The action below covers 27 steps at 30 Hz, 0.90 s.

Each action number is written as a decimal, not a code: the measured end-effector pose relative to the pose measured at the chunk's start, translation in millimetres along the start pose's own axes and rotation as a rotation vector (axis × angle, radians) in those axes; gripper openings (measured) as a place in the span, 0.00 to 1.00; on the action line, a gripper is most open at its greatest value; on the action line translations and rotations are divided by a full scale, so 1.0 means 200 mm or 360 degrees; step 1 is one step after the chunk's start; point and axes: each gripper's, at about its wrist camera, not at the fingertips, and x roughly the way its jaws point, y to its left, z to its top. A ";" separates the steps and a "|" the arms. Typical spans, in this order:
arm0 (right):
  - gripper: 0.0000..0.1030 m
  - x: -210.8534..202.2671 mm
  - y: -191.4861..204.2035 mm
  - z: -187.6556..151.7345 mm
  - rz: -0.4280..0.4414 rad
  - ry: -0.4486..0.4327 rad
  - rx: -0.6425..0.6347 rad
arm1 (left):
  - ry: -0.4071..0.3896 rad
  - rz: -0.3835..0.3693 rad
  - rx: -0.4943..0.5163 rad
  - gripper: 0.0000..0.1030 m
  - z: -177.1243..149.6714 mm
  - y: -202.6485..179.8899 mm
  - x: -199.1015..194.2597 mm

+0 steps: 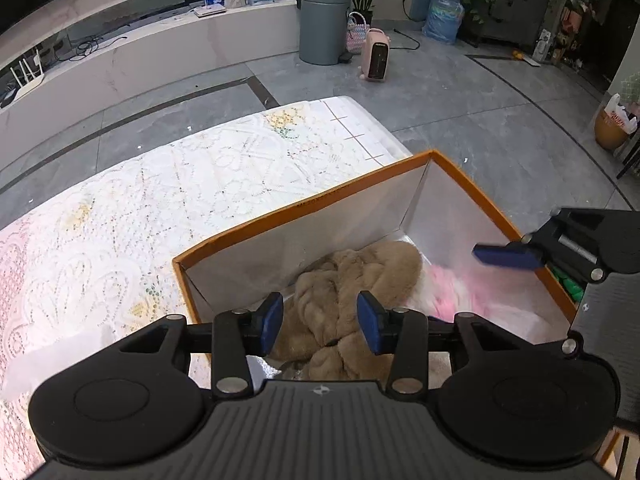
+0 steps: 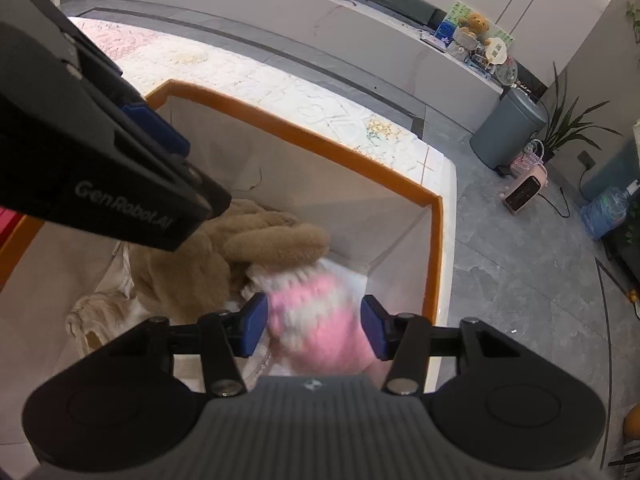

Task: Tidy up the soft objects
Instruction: 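Open both tools to drop the plush and crocheted item into the shoebox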

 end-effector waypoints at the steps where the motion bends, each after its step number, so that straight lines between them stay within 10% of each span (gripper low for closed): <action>1: 0.60 -0.01 0.00 0.00 -0.0007 -0.0005 0.0010 | -0.0008 0.0005 0.0002 0.48 0.00 0.00 -0.01; 14: 0.64 -0.29 0.03 -0.05 -0.0027 -0.0119 0.0178 | -0.0199 -0.0045 0.0014 0.48 -0.15 0.02 -0.37; 27: 0.69 -0.75 0.29 -0.18 0.0007 -0.0387 0.0335 | -0.0568 0.0190 0.0171 0.48 -0.57 0.07 -0.85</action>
